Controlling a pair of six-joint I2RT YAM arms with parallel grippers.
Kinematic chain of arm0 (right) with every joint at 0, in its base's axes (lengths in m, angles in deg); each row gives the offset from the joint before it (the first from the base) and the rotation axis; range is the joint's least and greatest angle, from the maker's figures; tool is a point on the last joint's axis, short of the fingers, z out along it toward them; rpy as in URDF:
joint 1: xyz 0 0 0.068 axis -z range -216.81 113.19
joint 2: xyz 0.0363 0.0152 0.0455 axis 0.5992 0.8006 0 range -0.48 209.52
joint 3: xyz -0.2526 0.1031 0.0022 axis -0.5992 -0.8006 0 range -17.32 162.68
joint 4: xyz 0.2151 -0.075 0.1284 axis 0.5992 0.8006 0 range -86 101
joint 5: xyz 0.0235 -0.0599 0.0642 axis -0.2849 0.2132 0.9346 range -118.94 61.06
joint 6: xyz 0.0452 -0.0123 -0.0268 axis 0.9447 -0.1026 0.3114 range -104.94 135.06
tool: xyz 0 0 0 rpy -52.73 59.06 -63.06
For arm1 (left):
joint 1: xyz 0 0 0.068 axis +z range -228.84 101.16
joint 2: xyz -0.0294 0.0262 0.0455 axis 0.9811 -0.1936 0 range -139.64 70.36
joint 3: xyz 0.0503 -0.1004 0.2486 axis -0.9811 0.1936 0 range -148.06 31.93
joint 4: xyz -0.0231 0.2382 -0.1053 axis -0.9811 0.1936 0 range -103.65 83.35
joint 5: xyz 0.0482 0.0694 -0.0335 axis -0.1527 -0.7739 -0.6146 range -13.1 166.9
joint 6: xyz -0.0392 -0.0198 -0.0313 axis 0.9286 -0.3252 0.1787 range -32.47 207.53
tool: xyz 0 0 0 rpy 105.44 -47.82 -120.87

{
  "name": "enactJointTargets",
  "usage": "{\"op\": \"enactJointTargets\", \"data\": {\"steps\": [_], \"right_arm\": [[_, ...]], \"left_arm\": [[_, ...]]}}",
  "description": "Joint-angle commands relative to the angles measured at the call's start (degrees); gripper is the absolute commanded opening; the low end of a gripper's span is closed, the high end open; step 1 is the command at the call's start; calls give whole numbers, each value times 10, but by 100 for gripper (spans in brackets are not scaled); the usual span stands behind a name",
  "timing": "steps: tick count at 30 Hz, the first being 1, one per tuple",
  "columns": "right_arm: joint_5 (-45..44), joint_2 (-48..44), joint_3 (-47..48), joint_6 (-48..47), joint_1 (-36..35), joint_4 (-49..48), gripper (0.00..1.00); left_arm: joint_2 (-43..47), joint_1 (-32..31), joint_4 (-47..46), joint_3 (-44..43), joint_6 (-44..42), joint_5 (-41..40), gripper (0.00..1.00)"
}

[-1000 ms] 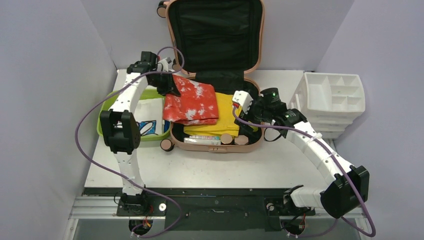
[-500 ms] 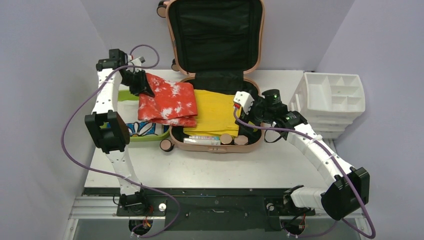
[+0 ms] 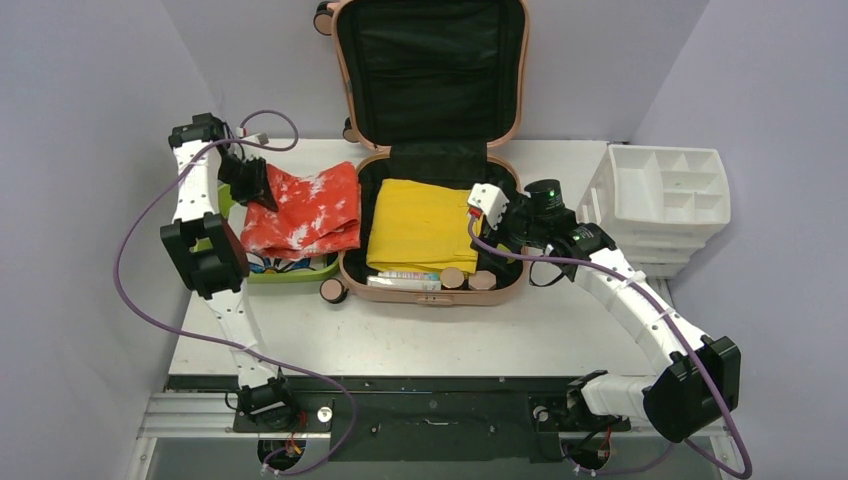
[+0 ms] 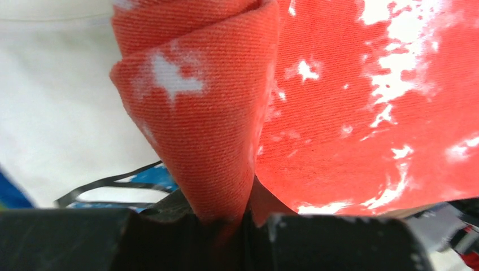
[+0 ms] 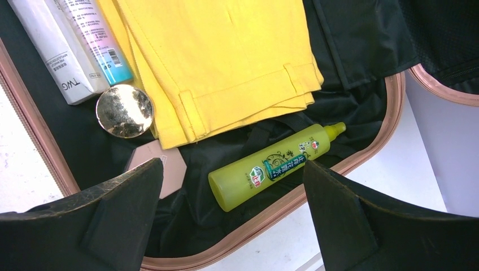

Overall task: Open, take out, and arrange the luggage
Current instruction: Place the clothes in the bin.

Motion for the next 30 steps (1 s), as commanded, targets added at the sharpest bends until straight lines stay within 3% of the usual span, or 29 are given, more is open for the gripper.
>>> {"op": "enactJointTargets", "data": {"steps": [1,6,18,23,30], "right_arm": [[17,-22,-3,5,5,-25,89],[21,-22,-2,7,5,-24,89],[30,-23,-3,12,6,-24,89],[31,-23,-4,12,7,-24,89],[37,-21,-3,14,7,-22,89]], "left_arm": [[5,32,-65,-4,-57,-158,0],[12,32,-167,44,-57,-203,0],[60,17,-268,135,-60,-252,0],[102,2,-273,158,-64,-261,0],[128,-11,-309,185,-54,-352,0]]}}
